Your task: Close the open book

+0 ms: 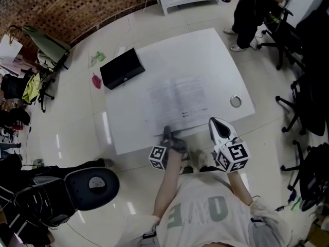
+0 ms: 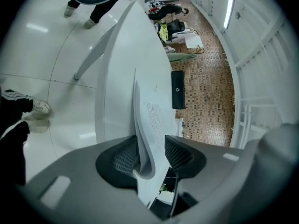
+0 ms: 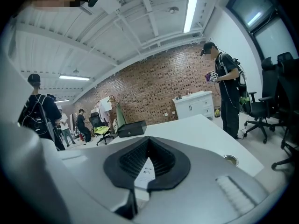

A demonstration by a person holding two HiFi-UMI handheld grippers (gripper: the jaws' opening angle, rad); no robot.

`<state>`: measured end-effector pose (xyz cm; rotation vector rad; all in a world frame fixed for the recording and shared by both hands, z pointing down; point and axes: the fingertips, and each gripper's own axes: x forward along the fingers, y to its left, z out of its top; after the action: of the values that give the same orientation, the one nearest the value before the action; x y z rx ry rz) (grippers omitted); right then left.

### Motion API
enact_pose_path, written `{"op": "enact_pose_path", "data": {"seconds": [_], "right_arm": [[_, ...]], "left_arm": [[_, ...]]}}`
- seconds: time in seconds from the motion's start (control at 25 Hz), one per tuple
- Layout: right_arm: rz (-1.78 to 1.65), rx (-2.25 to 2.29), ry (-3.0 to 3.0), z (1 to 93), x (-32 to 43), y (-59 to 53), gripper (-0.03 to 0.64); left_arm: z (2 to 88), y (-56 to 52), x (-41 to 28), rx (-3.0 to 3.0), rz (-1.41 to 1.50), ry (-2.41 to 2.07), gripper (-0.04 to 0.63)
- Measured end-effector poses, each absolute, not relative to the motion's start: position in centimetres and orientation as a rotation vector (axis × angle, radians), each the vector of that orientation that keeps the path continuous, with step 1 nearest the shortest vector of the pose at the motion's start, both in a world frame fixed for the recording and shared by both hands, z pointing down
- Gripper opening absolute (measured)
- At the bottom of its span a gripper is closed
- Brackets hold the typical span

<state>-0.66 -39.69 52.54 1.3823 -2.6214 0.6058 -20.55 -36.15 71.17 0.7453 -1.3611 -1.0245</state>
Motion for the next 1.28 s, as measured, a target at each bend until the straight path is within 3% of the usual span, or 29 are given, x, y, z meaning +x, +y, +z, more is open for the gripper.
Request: {"op": "enact_pose_path", "data": {"seconds": [0.12,0.2,0.72,1.0,1.28], "right_arm": [[0.607,1.375,-2.617,52.7,-1.0,-39.9,0.003],[0.61,1.369,-2.612,52.8,-1.0,-39.9,0.003],[0.599,1.379,-2.613,52.2,-0.7,-39.2,0.003],[0.637,1.446,-2.605,52.3,1.3,-38.3,0.003],[0.662,1.517,-2.584,52.5,4.1,-37.6,0.003]], "left_arm": [[71.6,-35.8,-20.6,0.799,-0.944,-1.427,0.091],[71.6,-35.8,-20.6,0.848,-0.883,-1.485,0.067],[65.5,-37.9,-18.6,1.569,-0.128,-1.956,0.052],[64.6,-38.4,-12.0,1.91,0.187,-1.859,0.06],[64.9,-37.7,-6.4,2.072,0.291,-1.713,0.064]]}}
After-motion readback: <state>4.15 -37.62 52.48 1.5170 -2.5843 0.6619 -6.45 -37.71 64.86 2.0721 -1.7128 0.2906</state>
